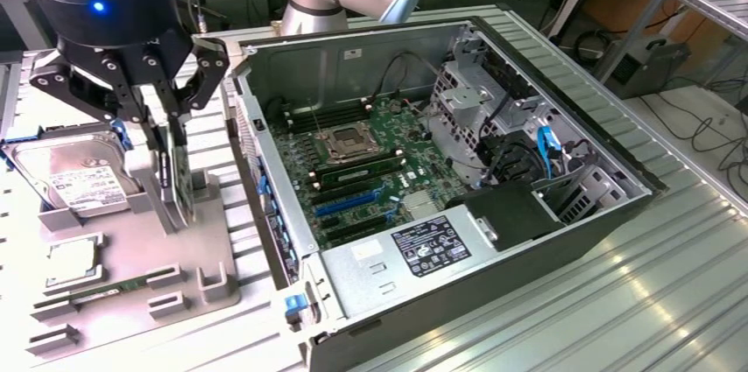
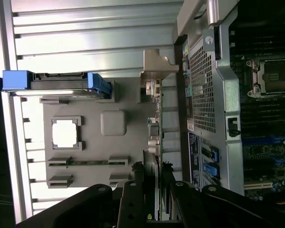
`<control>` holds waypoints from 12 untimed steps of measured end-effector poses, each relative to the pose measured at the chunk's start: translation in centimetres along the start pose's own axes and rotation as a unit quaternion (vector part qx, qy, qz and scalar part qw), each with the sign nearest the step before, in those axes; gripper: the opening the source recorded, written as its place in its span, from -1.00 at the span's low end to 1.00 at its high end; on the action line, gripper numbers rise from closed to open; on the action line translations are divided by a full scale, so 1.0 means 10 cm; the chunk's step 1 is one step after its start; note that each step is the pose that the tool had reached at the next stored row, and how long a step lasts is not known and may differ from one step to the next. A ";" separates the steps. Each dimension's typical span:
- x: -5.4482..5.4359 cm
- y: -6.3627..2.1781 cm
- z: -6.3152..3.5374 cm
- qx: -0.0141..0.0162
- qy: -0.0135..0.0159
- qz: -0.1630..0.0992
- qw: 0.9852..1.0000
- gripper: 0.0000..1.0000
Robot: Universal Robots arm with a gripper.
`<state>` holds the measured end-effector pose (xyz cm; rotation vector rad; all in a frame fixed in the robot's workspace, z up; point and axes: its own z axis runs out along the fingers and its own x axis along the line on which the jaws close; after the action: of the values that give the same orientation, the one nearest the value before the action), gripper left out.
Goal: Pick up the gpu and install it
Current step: 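Pick up the gpu and move the gpu toward the slot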
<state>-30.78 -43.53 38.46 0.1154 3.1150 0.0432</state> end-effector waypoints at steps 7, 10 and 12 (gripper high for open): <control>0.00 0.001 -0.036 0.000 0.000 0.000 1.000 -0.48; 0.00 0.001 -0.054 0.000 0.000 0.000 1.000 -0.48; 0.00 0.002 -0.063 0.000 0.000 0.000 1.000 -0.48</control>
<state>-30.78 -43.53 39.09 0.1154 3.1150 0.0432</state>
